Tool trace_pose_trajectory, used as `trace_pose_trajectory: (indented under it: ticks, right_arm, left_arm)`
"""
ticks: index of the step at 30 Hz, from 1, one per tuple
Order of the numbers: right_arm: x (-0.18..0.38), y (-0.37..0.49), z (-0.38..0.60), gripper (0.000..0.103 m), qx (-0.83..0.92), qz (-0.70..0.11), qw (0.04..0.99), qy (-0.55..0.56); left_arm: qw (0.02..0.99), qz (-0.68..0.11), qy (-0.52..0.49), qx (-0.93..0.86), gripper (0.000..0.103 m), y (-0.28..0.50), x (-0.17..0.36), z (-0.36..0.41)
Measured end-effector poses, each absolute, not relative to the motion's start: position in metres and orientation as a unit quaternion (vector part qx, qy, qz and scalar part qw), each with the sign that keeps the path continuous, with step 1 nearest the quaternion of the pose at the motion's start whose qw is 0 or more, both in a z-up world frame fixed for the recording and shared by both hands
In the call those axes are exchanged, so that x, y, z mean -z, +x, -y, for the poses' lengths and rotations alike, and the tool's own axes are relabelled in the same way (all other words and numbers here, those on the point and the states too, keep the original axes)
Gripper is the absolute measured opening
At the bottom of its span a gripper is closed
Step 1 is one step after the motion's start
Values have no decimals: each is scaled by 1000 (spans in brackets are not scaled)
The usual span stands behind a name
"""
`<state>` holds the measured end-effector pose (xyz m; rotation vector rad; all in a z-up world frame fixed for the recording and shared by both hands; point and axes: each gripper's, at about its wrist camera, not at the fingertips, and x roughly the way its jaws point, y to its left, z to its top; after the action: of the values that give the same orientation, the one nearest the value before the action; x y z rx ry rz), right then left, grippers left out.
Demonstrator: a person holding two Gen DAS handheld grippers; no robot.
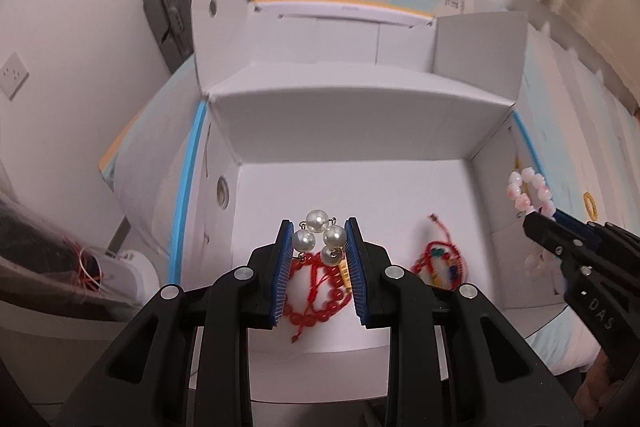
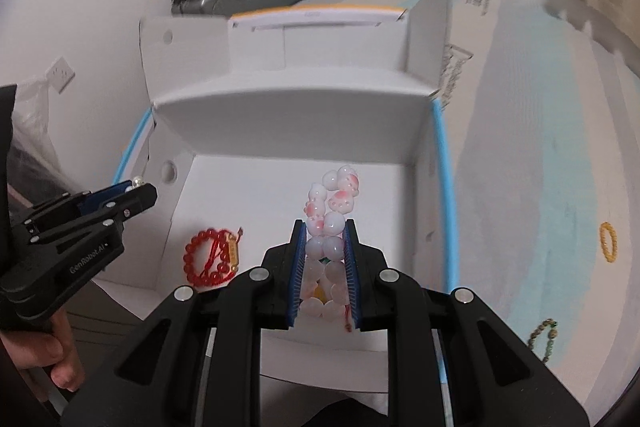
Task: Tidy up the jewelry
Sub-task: 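Carry pearl cluster and pink-white bracelet into the white box, lowering both, then open both tools to release the pearls and pink-white bracelet in the box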
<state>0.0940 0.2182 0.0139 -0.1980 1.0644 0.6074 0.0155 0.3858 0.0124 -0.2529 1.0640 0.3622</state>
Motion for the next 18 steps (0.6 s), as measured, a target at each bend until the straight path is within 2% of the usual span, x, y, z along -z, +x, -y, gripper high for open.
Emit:
trace_pose_trajectory:
  ticks: [18]
  right_arm:
    - [61, 109, -251, 18, -248, -580, 763, -139]
  left_arm:
    - [780, -593, -133, -146, 26, 35, 71, -407]
